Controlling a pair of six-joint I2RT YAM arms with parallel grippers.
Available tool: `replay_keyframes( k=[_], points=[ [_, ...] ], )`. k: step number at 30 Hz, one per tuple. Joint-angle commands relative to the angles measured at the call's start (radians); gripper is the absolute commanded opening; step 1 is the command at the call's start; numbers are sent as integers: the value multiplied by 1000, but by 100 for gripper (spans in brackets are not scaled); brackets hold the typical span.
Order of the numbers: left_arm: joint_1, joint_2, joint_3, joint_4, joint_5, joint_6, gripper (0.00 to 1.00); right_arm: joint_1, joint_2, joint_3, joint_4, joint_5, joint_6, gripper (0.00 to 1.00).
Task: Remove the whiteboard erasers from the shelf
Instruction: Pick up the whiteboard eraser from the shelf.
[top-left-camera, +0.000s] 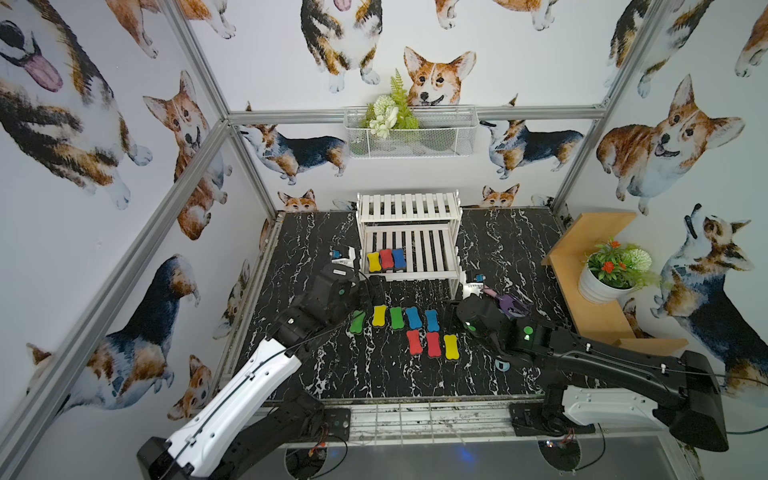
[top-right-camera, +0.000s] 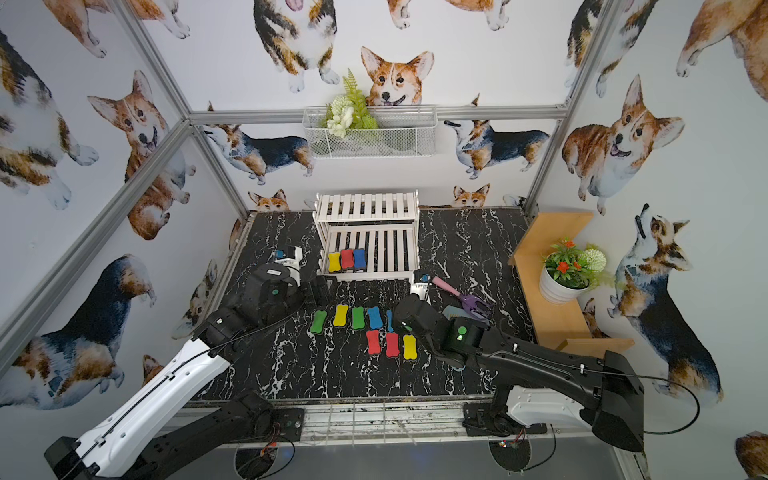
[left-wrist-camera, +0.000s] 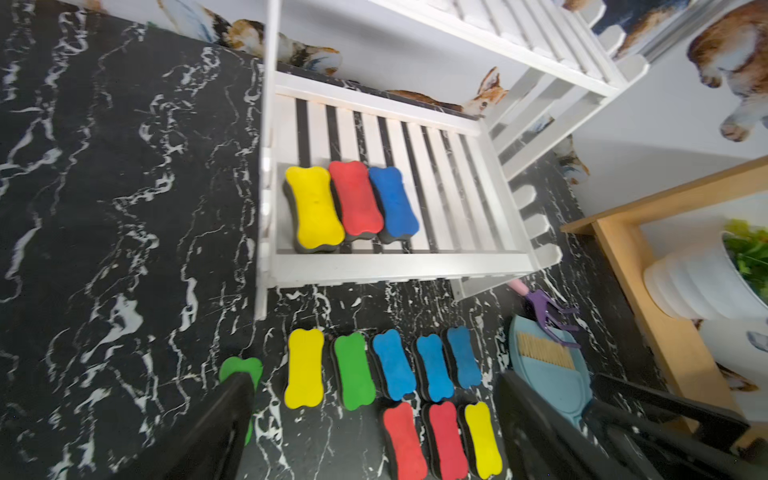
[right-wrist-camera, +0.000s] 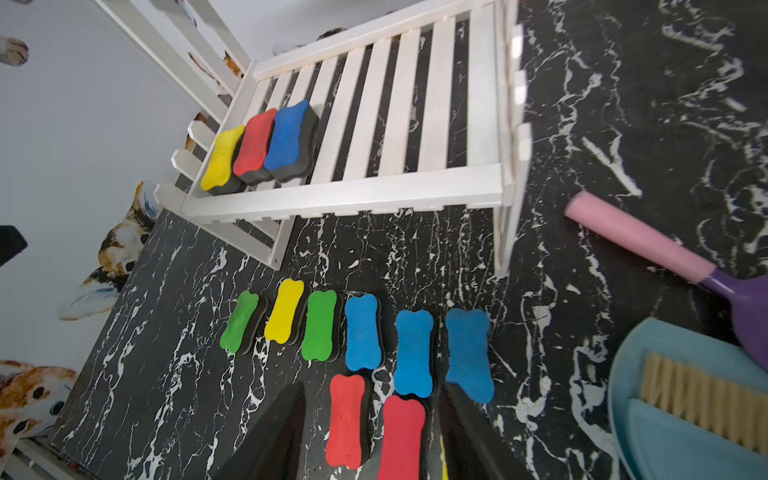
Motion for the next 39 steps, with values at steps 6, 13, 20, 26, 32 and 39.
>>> replay_keyframes(
  k=[6,13,20,26,32,39],
  points=[
    [-101,200,133,73,-27,30,86,-57,-117,-72,-37,66,69,55],
    [-131,359,220,101,-88,65,71,-73,-163,-103,-54,58,86,54],
    [-106,516,310,79,-138,82,56,-77,-172,-107,-67,59,88,54],
    [-81,609,361,103,-122,100,55,-86,-184,-112,-78,59,85,54],
    [-67,689,408,110,-114,119,54,-93,-203,-123,-86,55,90,54],
    [-62,761,450,101,-135,143,54,-101,-221,-127,-94,55,90,54]
  ],
)
